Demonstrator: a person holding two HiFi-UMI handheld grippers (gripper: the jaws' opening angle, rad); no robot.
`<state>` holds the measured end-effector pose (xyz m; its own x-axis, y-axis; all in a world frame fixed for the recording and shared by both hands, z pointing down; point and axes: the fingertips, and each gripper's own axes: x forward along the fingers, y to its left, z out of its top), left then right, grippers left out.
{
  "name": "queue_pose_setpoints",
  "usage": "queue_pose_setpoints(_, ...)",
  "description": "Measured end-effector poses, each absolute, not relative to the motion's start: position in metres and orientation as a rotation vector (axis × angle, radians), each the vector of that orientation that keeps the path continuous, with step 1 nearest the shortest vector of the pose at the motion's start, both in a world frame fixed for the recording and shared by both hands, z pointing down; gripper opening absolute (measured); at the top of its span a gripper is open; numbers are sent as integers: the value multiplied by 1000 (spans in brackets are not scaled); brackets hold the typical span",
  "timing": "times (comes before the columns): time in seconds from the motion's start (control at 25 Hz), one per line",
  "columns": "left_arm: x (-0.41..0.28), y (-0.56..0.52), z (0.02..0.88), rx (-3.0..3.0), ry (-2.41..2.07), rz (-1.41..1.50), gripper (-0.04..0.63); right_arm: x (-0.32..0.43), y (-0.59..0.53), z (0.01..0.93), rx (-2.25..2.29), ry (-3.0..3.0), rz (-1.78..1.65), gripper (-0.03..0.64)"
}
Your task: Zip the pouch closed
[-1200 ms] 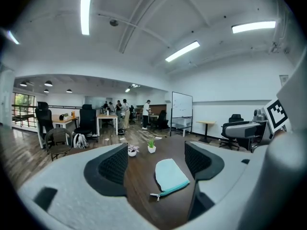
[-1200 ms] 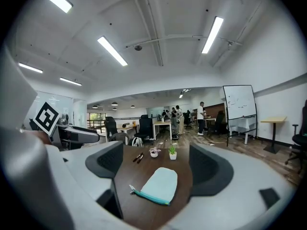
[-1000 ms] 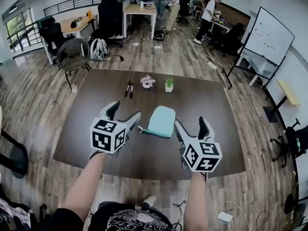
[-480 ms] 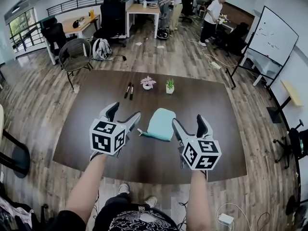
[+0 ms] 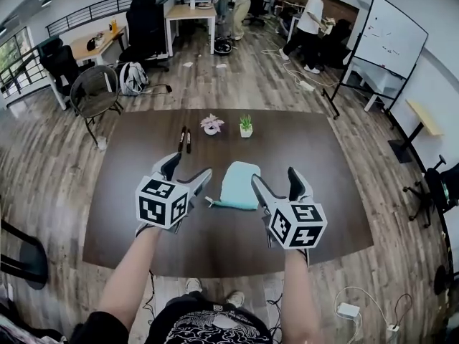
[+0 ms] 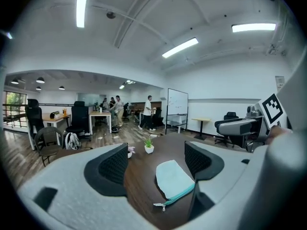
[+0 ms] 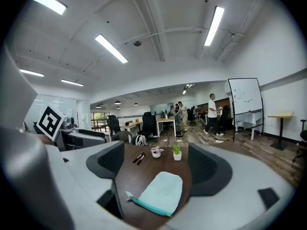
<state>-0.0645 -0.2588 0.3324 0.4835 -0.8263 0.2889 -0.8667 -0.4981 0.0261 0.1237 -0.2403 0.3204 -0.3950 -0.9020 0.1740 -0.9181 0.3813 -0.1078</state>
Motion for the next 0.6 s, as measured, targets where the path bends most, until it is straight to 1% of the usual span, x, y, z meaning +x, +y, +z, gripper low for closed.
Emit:
queue_pose_setpoints(0.44,-61,-275,387,2621,-1236,533,341,98,-239,372,1665,-2447,423,410)
queue_pose_setpoints(0.6,-60,-276,412,2642,-1145,598,341,86,-238,395,1643,-2429,480,399)
